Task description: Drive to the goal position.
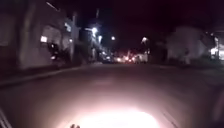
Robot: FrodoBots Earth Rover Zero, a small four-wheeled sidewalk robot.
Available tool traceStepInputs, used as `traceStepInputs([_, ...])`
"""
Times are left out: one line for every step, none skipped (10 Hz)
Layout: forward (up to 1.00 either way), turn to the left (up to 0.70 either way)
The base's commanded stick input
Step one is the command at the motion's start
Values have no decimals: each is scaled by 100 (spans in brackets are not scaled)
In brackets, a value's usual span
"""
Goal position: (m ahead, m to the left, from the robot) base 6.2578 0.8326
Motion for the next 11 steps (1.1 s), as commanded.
traceStepInputs([100,0])
traceStepInputs([100,0])
traceStepInputs([100,0])
traceStepInputs([100,0])
traceStepInputs([100,0])
traceStepInputs([100,0])
traceStepInputs([100,0])
traceStepInputs([100,0])
traceStepInputs([100,0])
traceStepInputs([100,0])
traceStepInputs([100,0])
